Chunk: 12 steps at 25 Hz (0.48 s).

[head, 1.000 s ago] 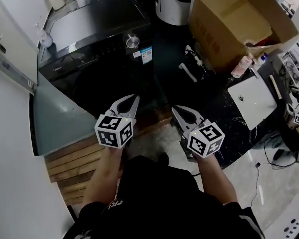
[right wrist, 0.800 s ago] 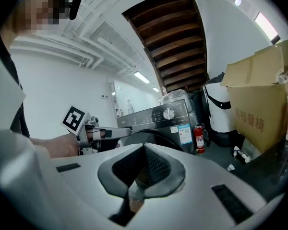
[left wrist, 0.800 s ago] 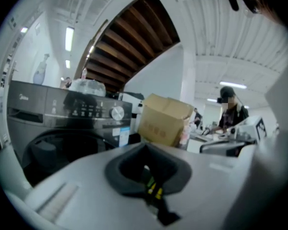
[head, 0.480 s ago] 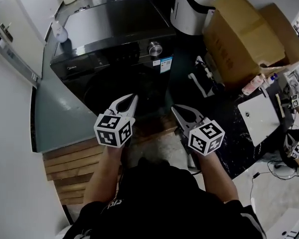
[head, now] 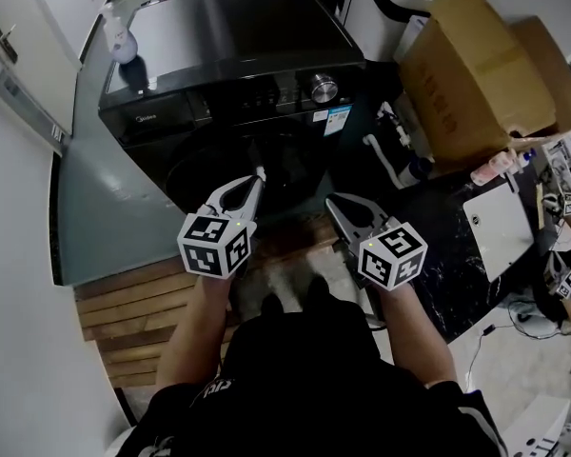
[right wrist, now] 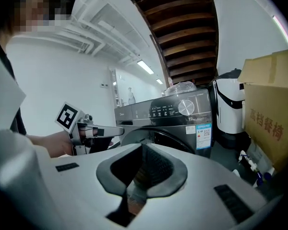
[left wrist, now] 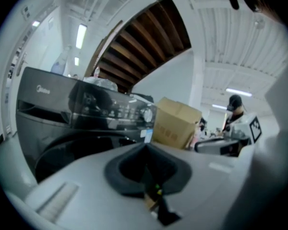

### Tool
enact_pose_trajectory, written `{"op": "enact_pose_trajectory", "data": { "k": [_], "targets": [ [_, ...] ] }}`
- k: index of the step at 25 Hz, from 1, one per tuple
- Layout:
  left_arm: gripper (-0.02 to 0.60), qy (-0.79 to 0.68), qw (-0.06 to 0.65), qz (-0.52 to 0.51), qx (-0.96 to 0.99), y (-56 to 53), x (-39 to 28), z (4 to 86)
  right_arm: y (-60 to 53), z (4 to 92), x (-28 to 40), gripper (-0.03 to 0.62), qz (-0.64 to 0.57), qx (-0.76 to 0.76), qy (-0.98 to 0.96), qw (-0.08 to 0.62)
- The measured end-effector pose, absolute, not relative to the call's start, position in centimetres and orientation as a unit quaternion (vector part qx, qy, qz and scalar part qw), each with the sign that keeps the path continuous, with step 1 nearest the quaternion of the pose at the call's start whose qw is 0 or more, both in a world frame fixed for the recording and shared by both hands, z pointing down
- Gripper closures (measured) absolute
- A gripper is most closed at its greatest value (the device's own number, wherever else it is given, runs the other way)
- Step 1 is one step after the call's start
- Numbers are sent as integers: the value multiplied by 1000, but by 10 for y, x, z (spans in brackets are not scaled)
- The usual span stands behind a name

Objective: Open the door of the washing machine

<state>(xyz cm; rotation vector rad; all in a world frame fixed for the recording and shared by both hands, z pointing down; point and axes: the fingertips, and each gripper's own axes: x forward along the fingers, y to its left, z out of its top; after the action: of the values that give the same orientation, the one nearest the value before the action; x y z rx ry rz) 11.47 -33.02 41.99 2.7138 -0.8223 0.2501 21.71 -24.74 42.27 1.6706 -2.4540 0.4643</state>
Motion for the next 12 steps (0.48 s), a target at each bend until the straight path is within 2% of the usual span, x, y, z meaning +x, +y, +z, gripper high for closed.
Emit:
{"op": "enact_pose_trajectory", "data": {
  "k": [5, 12],
  "targets": [
    [572, -294, 150, 93, 939, -348, 119, 427, -274, 438, 220, 474, 151, 542, -822, 91],
    [572, -315, 154, 101, 931, -374, 132, 430, -312, 455, 225, 385, 165, 491, -846, 122]
  ]
}}
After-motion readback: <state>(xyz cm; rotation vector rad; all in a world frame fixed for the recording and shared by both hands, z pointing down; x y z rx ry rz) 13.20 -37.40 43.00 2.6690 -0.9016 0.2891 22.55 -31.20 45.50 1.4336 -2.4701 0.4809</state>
